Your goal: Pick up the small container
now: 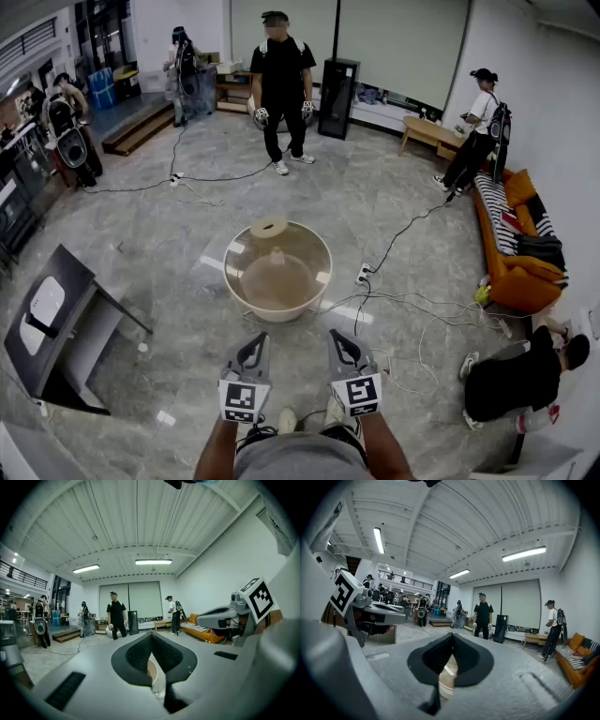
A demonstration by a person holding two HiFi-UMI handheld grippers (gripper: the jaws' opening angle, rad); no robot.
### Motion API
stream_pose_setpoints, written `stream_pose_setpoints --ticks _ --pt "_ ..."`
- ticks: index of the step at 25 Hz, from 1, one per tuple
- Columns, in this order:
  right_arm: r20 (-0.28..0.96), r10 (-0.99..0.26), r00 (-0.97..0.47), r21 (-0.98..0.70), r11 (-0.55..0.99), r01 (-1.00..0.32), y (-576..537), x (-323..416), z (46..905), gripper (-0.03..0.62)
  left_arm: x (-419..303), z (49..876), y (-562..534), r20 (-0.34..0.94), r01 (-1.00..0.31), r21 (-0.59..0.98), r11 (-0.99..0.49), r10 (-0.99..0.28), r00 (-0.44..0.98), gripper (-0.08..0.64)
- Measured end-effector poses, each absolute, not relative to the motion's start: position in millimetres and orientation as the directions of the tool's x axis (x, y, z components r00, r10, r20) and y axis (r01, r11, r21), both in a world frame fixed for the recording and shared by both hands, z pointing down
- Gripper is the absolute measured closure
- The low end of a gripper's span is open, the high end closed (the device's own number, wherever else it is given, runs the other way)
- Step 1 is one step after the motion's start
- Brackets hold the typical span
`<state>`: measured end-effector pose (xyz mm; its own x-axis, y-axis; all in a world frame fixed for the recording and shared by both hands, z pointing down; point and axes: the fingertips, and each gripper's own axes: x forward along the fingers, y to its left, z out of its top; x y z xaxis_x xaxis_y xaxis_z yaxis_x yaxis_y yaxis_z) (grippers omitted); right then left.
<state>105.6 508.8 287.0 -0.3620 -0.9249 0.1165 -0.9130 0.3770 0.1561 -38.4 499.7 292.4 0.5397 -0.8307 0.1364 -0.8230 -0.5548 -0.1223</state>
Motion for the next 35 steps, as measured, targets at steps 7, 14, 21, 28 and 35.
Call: stream_pose_setpoints --ticks 7,14,21,28,35 --pt "0.117 -0.923 -0.367 0.153 0.382 -0.912 501 93 286 0.591 -48 293 493 0.135 -0.823 -0.119 -0.556 -0.830 0.541 0.543" --pt "0.123 -0.922 -0.368 0.165 0.384 -0.908 491 82 287 0.591 -59 297 483 0.130 -0.826 -0.109 -0.554 -0.831 0.540 0.543" --pt "0.124 -0.921 -0.371 0.159 0.387 -0.908 477 76 284 0.591 -64 297 462 0.133 -0.822 -0.100 -0.561 -0.826 0.548 0.543" --pt "0.125 -0.913 -0.387 0.140 0.403 -0.905 431 81 293 0.591 -58 303 420 0.142 -0.827 -0.100 -0.553 -0.831 0.538 0.543" --pt "0.122 -0.898 -0.422 0.119 0.436 -0.892 351 84 312 0.591 -53 319 349 0.172 -0.840 -0.116 -0.529 -0.844 0.508 0.543"
